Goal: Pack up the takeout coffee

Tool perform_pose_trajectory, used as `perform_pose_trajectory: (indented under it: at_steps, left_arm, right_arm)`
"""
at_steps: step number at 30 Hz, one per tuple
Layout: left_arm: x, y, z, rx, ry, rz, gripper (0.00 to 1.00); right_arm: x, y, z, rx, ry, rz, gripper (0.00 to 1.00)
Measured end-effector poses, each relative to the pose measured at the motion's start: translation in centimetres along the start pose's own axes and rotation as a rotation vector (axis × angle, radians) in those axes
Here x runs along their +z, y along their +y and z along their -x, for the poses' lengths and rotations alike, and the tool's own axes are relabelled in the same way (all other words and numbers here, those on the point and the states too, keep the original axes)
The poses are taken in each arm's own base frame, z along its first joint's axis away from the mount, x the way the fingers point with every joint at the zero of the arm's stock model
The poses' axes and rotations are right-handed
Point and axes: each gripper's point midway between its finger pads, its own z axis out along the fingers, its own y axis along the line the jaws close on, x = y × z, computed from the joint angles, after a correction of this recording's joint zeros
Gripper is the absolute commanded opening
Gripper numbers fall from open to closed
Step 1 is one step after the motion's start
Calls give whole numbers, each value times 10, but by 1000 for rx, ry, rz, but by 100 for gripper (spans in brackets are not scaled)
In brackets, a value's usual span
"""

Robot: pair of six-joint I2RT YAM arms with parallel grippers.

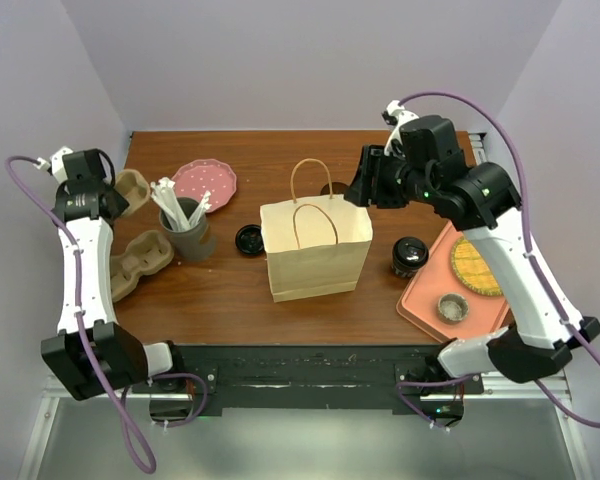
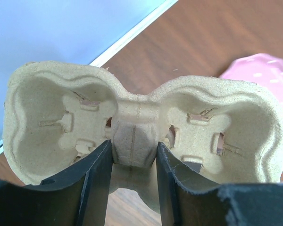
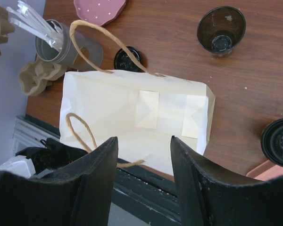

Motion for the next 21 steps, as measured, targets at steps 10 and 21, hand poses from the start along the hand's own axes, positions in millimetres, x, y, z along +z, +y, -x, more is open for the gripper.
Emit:
perform_pose_trajectory:
  at_steps: [10,21]
  left_arm:
    - [-118,-73,50,-1,-111,-361,39]
    - [-237,-106,48,-58,37,-773,34]
  right_arm:
    - [-26,-4,-4,-7,-45,16,54]
    - [-3,6,-34,-66,15,145,57]
